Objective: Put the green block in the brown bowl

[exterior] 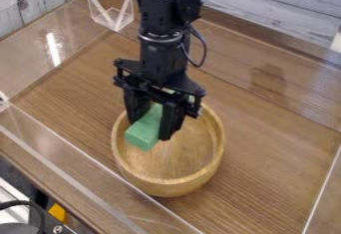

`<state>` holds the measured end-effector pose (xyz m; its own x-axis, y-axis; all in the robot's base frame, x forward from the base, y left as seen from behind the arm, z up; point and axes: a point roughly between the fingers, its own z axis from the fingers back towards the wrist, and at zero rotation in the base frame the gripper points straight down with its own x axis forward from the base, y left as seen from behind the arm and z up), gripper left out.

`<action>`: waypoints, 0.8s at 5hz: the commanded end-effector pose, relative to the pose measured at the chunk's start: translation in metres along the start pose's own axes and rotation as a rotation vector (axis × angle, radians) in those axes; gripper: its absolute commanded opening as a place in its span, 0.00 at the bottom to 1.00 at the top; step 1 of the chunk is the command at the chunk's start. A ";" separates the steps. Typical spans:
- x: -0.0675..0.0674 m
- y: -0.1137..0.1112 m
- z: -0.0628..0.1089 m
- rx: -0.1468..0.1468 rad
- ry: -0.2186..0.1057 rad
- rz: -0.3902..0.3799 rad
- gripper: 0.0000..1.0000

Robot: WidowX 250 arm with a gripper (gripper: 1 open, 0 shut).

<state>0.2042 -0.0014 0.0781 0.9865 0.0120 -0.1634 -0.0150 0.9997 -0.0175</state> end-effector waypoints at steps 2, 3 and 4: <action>0.007 0.001 -0.014 0.011 -0.024 -0.023 0.00; 0.013 0.001 -0.029 0.013 -0.019 -0.019 0.00; 0.016 0.004 -0.030 0.010 -0.020 0.014 1.00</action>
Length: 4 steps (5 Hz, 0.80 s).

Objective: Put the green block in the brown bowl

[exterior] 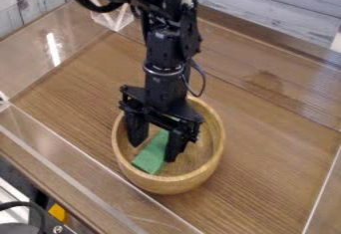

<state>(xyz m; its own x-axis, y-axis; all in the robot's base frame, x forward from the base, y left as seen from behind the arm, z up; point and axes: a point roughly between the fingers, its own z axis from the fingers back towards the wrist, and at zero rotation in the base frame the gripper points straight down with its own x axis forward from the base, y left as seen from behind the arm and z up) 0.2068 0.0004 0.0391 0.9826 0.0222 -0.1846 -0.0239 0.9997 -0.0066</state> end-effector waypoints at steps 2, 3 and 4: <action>0.018 0.000 0.019 -0.027 -0.065 0.006 1.00; 0.025 -0.007 0.021 -0.026 -0.076 -0.033 1.00; 0.026 0.002 0.027 -0.033 -0.093 0.011 1.00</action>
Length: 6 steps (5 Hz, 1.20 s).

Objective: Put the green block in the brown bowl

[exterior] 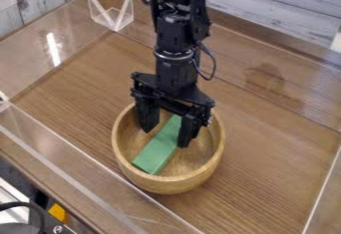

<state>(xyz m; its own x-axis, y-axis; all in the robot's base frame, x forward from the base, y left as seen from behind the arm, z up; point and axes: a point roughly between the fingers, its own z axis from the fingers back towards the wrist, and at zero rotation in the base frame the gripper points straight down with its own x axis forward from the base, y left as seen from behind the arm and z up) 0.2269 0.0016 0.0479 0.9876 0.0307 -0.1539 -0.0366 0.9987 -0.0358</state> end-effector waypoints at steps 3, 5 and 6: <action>0.003 0.011 0.027 -0.023 -0.114 0.079 1.00; 0.007 0.015 0.041 -0.042 -0.148 0.126 1.00; 0.013 0.017 0.053 -0.049 -0.173 0.155 1.00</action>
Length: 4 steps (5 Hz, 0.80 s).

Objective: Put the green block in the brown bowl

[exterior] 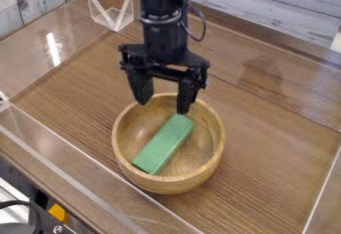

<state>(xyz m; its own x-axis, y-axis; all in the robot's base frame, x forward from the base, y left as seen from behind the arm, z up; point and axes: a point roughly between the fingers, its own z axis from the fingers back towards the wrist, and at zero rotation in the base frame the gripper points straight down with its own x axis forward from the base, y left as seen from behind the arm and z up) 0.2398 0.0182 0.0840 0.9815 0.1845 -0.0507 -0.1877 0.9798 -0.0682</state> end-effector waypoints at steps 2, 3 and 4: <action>0.027 -0.001 0.019 -0.013 -0.147 0.000 1.00; 0.031 -0.002 0.020 -0.005 -0.155 -0.017 1.00; 0.038 0.003 0.030 0.007 -0.175 -0.043 1.00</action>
<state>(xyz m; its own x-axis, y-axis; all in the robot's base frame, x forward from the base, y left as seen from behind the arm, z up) 0.2714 0.0256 0.1002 0.9859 0.1467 0.0811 -0.1420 0.9880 -0.0613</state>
